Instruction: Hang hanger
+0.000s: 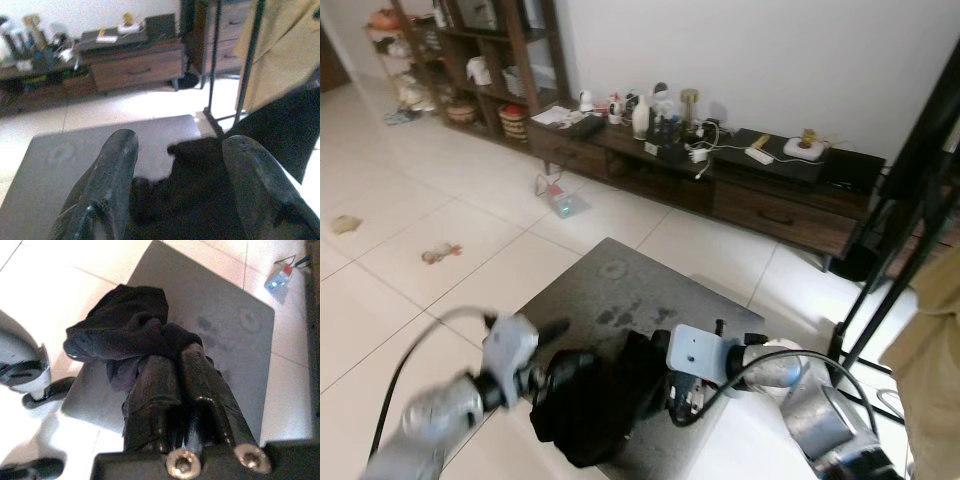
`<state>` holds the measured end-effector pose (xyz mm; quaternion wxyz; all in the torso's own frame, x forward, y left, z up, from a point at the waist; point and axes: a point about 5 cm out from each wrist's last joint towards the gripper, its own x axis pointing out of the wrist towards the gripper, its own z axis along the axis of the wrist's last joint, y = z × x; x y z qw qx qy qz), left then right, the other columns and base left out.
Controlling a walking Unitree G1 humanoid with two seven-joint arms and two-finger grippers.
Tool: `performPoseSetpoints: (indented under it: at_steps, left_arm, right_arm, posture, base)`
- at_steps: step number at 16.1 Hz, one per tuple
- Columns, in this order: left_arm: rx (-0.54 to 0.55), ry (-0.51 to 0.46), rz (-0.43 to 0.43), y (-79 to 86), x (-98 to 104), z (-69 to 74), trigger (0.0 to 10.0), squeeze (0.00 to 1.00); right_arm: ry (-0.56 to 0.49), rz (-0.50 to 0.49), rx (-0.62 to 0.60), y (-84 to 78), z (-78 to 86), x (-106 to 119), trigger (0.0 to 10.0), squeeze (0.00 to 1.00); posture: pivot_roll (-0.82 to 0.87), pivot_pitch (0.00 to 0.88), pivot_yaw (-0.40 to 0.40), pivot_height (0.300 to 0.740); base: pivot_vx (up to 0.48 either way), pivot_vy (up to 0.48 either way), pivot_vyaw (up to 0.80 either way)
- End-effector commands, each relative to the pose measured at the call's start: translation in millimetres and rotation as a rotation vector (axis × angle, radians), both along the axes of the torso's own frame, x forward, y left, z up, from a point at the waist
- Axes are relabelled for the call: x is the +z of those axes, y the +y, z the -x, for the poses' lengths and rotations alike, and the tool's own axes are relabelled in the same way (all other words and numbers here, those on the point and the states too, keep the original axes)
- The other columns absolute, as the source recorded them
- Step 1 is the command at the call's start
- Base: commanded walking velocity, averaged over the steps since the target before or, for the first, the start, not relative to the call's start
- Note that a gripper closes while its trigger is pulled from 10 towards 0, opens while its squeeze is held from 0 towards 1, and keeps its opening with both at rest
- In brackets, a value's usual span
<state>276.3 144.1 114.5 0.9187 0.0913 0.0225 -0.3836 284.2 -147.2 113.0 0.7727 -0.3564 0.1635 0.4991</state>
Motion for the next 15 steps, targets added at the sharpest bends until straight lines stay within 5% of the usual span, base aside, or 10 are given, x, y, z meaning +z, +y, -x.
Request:
performPoseSetpoints:
  at_steps: [1, 5, 7, 9, 11, 12, 15]
  left_arm:
    - [-0.015, 0.012, 0.005, 2.8, -2, -2.9, 10.0, 0.0]
    - [-0.22, 0.058, 0.02, -12.2, 11, -12.0, 10.0, 0.0]
    - [-0.371, 0.1, -0.051, -18.9, 10, -10.4, 10.0, 0.0]
    - [-0.423, 0.112, -0.1, -19.9, 8, -11.1, 10.0, 0.0]
    - [-0.463, 0.17, -0.24, -13.3, -4, -4.8, 10.0, 0.0]
    - [-0.493, 0.193, -0.273, -11.2, -6, -0.1, 10.0, 1.0]
    - [-0.57, 0.194, -0.287, -16.0, -1, 11.7, 10.0, 1.0]
  right_arm:
    - [-0.005, 0.0, 0.044, 5.7, 5.1, 7, 0.0, 0.0]
    - [0.02, 0.013, 0.185, 23.4, 27.3, 15, 0.0, 0.0]
    - [0.019, 0.023, 0.227, 31.2, 32.0, 20, 0.0, 0.0]
    - [0.023, 0.027, 0.231, 33.3, 34.3, 23, 0.0, 0.0]
    - [0.023, 0.026, 0.227, 33.1, 34.0, 23, 0.0, 0.0]
    - [0.024, 0.027, 0.22, 32.7, 32.8, 23, 0.0, 0.0]
    - [0.021, 0.026, 0.205, 34.8, 28.2, 24, 0.0, 0.0]
  posture:
    - [-0.02, 0.075, 0.059, 0.74]
    - [-0.04, 0.092, 0.067, 0.74]
    - [-0.04, 0.097, 0.065, 0.74]
    - [-0.04, 0.1, 0.06, 0.74]
    - [-0.04, 0.103, 0.057, 0.74]
    - [-0.04, 0.103, 0.056, 0.74]
    - [-0.03, 0.105, 0.053, 0.74]
  base:
    - [0.0, 0.0, 0.0]
    - [0.0, 0.0, 0.0]
    - [0.0, 0.0, 0.0]
    - [0.0, 0.0, 0.0]
    - [0.0, 0.0, 0.0]
    - [0.0, 0.0, 0.0]
    - [0.0, 0.0, 0.0]
